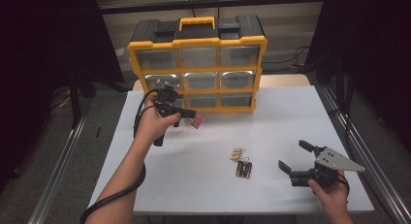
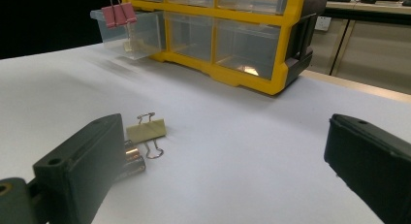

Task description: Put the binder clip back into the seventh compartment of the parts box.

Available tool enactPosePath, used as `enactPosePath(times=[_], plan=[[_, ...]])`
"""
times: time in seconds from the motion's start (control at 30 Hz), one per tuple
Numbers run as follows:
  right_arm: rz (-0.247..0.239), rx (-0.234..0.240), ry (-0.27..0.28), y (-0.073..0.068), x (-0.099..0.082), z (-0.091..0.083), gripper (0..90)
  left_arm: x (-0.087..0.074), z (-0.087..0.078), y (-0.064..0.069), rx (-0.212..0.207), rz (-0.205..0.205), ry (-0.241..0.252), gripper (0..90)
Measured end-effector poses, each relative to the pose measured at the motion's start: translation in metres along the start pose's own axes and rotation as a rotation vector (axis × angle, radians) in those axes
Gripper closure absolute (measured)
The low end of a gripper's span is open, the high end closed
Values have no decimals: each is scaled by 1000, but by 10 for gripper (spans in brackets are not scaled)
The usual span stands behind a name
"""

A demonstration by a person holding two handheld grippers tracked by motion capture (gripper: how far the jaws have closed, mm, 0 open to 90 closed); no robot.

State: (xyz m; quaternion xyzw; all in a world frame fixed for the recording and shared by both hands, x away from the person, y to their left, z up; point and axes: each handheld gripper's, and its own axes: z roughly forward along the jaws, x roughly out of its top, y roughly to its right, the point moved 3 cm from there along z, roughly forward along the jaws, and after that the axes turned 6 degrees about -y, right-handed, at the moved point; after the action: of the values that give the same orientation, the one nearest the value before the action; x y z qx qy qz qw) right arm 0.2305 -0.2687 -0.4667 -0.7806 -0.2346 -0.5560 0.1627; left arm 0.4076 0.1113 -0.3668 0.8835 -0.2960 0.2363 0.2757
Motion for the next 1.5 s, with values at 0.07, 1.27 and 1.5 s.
enactPosePath(times=[0.07,1.27,1.5], plan=[[-3,2,1,0,0,1,7,2,-2,-2,15,2,0,897],[0,4,1,0,0,1,7,22,-34,-46,146,-42,32,897],[0,4,-1,0,0,1,7,20,-32,-59,165,-67,41,897]])
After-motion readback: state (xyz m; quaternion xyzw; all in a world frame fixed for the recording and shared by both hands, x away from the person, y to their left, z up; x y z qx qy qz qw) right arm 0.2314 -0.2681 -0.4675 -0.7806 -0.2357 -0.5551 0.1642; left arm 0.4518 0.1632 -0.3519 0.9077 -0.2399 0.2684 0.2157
